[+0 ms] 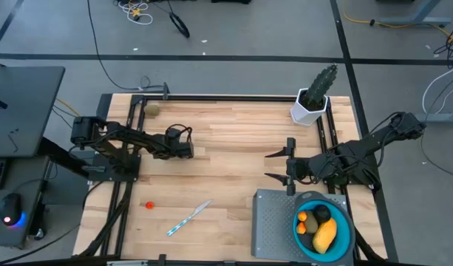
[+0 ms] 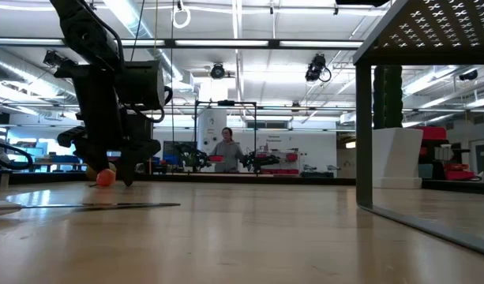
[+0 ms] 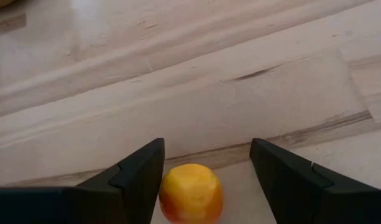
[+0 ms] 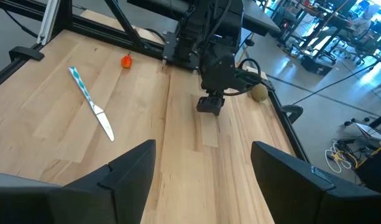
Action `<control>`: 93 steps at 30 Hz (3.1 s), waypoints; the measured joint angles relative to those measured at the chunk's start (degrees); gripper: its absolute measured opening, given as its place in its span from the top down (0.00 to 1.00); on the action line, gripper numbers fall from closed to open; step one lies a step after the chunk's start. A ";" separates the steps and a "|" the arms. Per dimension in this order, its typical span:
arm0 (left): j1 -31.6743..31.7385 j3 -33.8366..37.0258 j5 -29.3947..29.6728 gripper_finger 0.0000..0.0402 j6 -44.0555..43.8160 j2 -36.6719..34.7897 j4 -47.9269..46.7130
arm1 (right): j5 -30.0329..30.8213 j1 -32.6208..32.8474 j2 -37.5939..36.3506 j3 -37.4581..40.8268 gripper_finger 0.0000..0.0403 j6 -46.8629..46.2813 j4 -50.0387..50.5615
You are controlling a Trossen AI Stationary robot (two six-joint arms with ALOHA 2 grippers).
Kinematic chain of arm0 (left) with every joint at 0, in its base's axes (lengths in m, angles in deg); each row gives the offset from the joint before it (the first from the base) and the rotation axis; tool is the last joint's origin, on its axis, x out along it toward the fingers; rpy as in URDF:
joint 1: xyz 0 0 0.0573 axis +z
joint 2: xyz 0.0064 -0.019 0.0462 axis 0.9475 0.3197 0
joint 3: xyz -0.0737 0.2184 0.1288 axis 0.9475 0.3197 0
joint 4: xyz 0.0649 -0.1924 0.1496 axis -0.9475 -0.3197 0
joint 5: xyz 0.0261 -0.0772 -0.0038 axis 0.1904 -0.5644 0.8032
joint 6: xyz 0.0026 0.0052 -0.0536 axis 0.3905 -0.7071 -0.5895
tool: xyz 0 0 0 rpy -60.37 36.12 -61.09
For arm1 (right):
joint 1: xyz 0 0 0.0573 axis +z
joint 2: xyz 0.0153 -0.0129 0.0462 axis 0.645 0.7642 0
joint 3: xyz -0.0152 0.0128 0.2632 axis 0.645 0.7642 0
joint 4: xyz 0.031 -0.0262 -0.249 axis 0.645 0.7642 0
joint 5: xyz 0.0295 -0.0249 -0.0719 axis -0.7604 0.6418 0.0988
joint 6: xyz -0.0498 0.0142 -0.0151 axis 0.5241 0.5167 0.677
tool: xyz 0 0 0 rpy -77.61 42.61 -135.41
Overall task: Pick & Place Fruit
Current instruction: Put the yellow pear into the blue strainer bowl on the shelf
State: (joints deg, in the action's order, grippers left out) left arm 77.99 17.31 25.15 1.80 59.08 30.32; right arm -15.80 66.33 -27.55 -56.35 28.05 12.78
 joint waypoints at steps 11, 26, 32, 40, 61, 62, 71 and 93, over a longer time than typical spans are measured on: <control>-0.12 -0.07 -1.79 0.36 -2.21 -0.02 -0.30 | 0.00 0.01 0.02 0.00 0.32 0.01 0.02; -1.68 0.11 -6.62 0.36 -6.05 -4.37 -5.55 | 0.00 0.00 0.04 0.00 0.32 0.02 0.02; -1.88 0.11 -4.42 0.36 -7.37 -3.69 -6.09 | 0.00 -0.01 0.04 0.00 0.32 0.38 0.02; -1.86 0.11 -2.72 0.39 -7.15 -3.74 -5.86 | 0.01 0.00 0.04 0.00 0.32 0.46 0.00; -1.84 -0.99 -3.35 0.67 -2.60 -4.03 -6.02 | 0.02 0.00 0.04 0.00 0.32 0.46 -0.02; -1.84 -1.64 -3.45 0.67 -1.69 -4.30 -6.01 | 0.02 -0.01 0.04 0.00 0.32 0.47 -0.02; -8.42 -12.73 3.48 0.69 15.75 -6.82 7.40 | -0.07 -0.01 0.04 0.00 0.32 3.03 0.25; -27.71 -19.37 7.21 0.66 92.18 -1.05 60.98 | -12.73 -0.50 4.38 -0.02 0.32 2.57 -13.26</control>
State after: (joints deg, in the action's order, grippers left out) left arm 50.28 -2.05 32.36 93.98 58.02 91.30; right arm -28.53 65.84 -23.16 -56.37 30.62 -0.47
